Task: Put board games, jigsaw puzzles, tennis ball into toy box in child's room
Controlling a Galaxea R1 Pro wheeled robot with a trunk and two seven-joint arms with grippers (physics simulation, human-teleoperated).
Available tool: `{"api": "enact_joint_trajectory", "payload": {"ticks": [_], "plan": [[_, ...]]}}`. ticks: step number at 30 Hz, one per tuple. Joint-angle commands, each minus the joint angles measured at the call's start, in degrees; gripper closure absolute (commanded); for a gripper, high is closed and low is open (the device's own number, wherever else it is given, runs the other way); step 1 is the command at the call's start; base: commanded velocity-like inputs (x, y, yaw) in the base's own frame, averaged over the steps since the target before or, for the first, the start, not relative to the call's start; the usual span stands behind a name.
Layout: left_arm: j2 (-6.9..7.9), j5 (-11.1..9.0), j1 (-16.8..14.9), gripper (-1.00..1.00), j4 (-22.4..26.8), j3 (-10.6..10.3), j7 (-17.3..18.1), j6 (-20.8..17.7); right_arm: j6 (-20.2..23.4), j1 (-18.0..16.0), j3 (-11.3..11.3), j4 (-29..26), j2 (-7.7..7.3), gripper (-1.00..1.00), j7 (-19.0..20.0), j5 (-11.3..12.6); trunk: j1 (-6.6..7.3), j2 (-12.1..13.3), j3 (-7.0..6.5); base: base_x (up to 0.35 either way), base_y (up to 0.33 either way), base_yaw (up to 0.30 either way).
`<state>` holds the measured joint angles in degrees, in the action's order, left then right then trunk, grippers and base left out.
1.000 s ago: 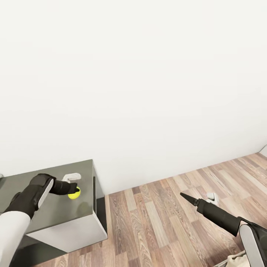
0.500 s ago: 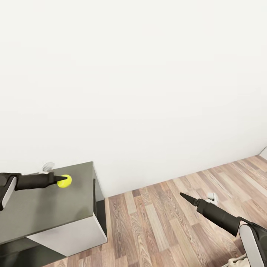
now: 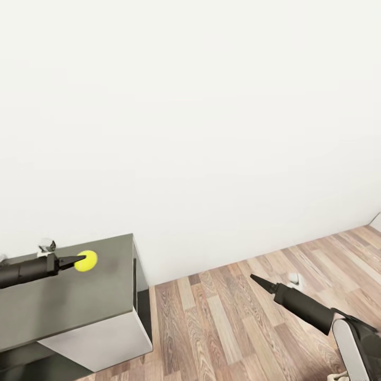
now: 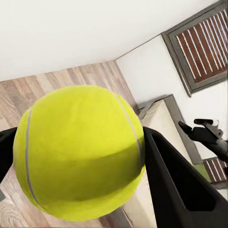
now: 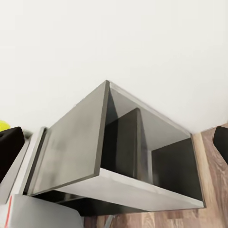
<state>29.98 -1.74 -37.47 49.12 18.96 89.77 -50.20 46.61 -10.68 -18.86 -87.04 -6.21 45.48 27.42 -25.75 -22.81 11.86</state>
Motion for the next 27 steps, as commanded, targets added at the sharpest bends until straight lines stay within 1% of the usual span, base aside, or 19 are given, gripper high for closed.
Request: {"api": "enact_joint_trajectory", "payload": {"ticks": [1,3,5,7,11,20,27], "plan": [[0.05,0.11,0.08,1.00,0.01,0.48,0.23,-0.22,-0.32,-0.05,0.47,0.00,0.02,-1.00,0.10,0.14,-0.04,-0.11,0.02,0.000,0.000,0.000],[0.13,0.19,0.17,1.00,0.01,0.79,0.23,-0.14,-0.69,-0.05,0.79,0.01,0.03,-1.00,0.08,0.19,-0.04,-0.11,-0.17,0.000,0.000,0.000],[0.55,0.32,0.29,1.00,0.01,1.10,0.23,-0.05,-1.08,-0.04,1.13,0.00,0.03,-1.00,0.10,0.24,-0.04,-0.11,-0.37,0.000,0.000,0.000],[1.10,0.38,0.34,1.00,0.01,1.19,0.23,-0.01,-1.24,-0.07,1.27,0.02,0.00,-1.00,0.17,0.27,-0.04,-0.11,-0.56,0.000,0.000,0.000],[1.45,0.41,0.37,1.00,0.02,1.23,0.23,0.00,-1.32,-0.05,1.34,0.02,-0.01,-1.00,0.21,0.33,-0.04,-0.11,-0.94,-0.004,0.000,0.000],[1.57,0.40,0.37,1.00,0.02,1.25,0.23,-0.02,-1.35,-0.06,1.43,0.02,0.02,-1.00,0.22,0.36,-0.04,-0.11,-1.79,-0.068,0.031,0.000],[1.59,0.37,0.38,1.00,0.02,1.25,0.23,0.01,-1.35,-0.04,1.45,-0.02,0.05,-1.00,0.22,0.36,-0.04,-0.11,-2.42,-0.013,0.007,0.000]]}}
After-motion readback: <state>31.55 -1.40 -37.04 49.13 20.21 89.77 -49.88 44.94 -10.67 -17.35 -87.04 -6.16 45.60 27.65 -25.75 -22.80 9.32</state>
